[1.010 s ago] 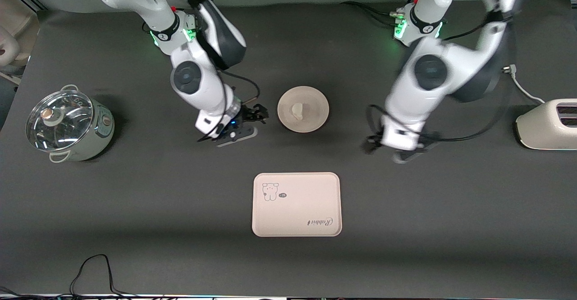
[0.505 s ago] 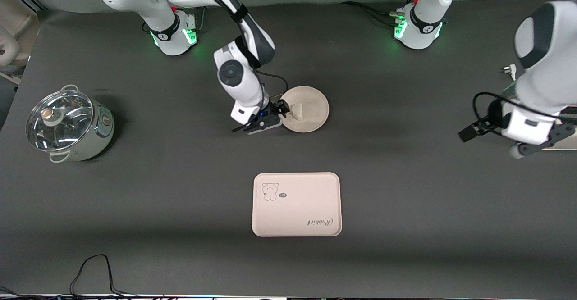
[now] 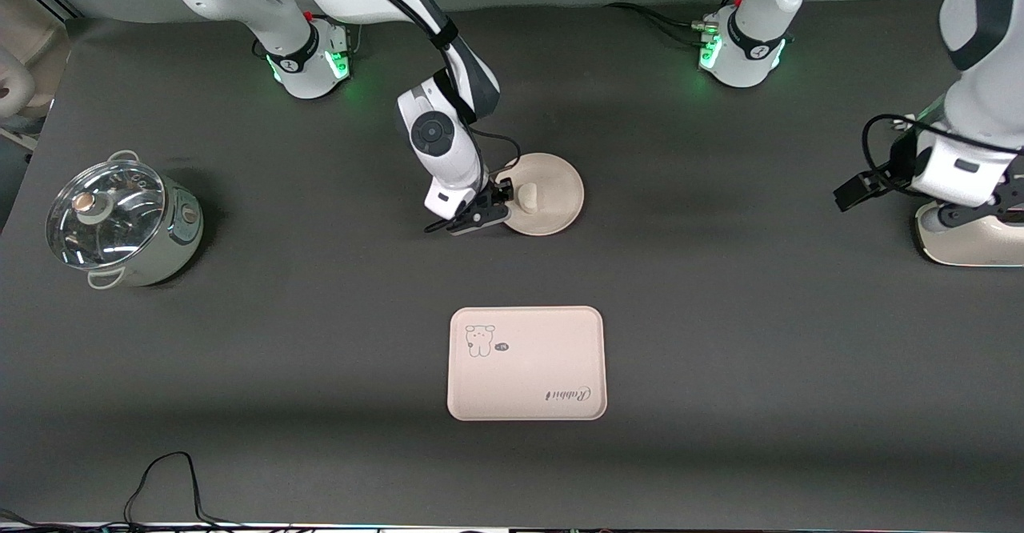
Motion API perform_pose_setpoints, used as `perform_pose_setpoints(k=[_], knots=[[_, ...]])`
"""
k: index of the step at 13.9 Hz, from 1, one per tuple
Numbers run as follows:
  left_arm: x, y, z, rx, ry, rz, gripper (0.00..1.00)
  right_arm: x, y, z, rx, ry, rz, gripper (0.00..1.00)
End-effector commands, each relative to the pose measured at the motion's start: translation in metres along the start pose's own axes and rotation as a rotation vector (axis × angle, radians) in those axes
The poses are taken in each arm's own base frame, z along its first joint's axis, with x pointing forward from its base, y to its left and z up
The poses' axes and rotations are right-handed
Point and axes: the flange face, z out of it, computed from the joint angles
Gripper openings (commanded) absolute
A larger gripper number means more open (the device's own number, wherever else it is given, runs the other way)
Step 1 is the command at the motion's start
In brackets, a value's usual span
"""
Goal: Place bun in plate and plate on tray
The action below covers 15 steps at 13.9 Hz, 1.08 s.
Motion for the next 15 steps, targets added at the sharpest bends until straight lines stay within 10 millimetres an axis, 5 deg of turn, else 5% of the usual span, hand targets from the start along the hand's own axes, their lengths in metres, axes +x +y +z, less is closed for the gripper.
perform_pose_setpoints(k=[1, 6, 10, 15], knots=[[-0.009, 0.011, -0.040, -0.001, 0.012, 0.056, 1.00, -0.010, -0.018, 0.003, 0.024, -0.001, 0.090, 0.00], [0.033, 0.014, -0.055, 0.004, 0.000, 0.032, 1.00, -0.015, -0.024, 0.004, 0.062, -0.014, 0.131, 0.00], [0.031, 0.032, -0.068, 0.043, 0.037, 0.104, 1.00, -0.005, -0.024, -0.009, 0.079, 0.002, 0.135, 0.00], [0.036, 0.023, -0.074, 0.055, 0.050, 0.158, 1.00, 0.047, -0.001, -0.084, 0.143, -0.057, 0.166, 0.00]])
